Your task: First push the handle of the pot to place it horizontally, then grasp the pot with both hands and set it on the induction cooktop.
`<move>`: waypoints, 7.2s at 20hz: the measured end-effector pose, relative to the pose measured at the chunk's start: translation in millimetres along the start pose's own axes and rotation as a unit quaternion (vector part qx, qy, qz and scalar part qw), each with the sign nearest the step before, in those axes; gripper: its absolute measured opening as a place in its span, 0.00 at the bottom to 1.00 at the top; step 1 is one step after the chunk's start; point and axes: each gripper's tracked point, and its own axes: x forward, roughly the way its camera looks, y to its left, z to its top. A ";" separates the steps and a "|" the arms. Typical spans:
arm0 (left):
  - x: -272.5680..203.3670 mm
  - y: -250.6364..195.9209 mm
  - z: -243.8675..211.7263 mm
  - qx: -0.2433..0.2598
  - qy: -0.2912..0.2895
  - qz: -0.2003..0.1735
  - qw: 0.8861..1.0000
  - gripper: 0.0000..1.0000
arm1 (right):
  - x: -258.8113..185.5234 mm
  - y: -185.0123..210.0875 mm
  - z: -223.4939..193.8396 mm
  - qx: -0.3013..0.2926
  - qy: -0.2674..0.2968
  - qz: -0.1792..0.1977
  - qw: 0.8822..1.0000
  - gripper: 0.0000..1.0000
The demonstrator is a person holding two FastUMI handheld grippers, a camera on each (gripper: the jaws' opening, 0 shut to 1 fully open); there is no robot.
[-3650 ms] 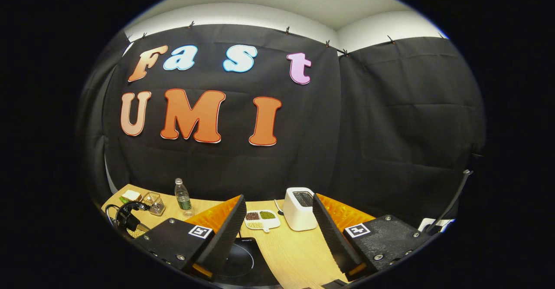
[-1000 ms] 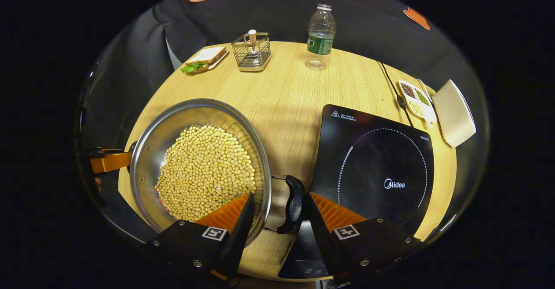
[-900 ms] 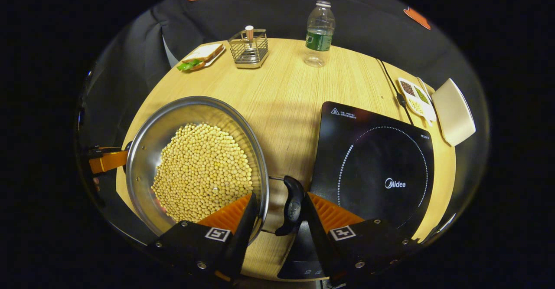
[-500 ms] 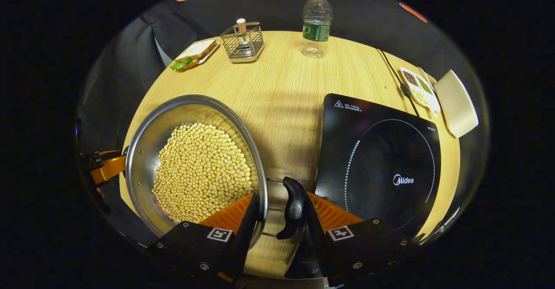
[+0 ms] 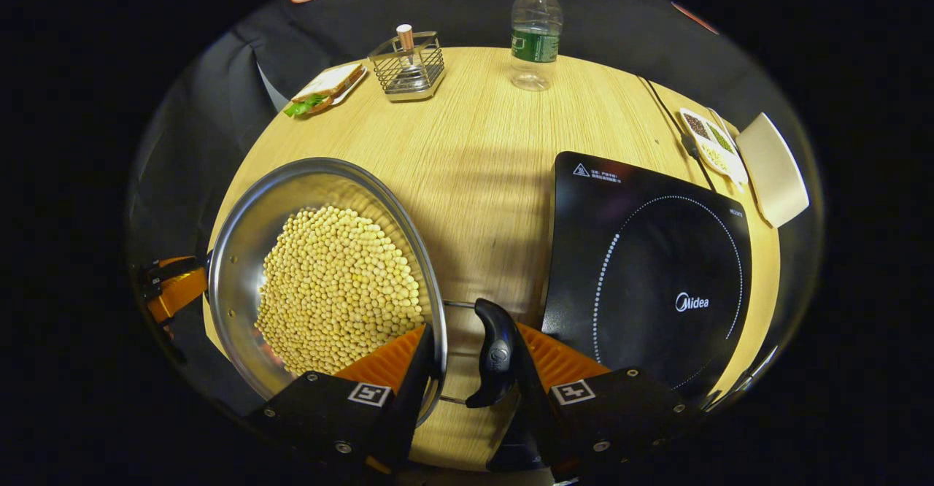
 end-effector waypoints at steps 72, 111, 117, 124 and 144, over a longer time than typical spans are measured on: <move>74.2 -8.8 40.1 0.123 -0.114 -0.002 0.986 0.58 | -74.7 -311.9 5.3 0.186 -0.125 -0.039 0.974 0.51; -120.3 43.5 189.9 0.092 -0.313 0.032 0.945 0.89 | -298.1 -302.2 122.0 0.115 -0.490 -0.076 0.861 0.95; -257.8 86.7 295.3 0.010 -0.462 0.035 0.886 0.88 | -403.3 -285.5 152.7 0.070 -0.586 -0.083 0.803 0.95; -394.5 112.8 360.0 -0.038 -0.574 0.015 0.818 0.88 | -542.0 -305.2 186.4 -0.010 -0.657 -0.138 0.741 1.00; -545.2 132.1 367.4 0.003 -0.672 0.061 0.738 0.87 | -694.8 -317.7 174.2 0.001 -0.726 -0.161 0.668 0.97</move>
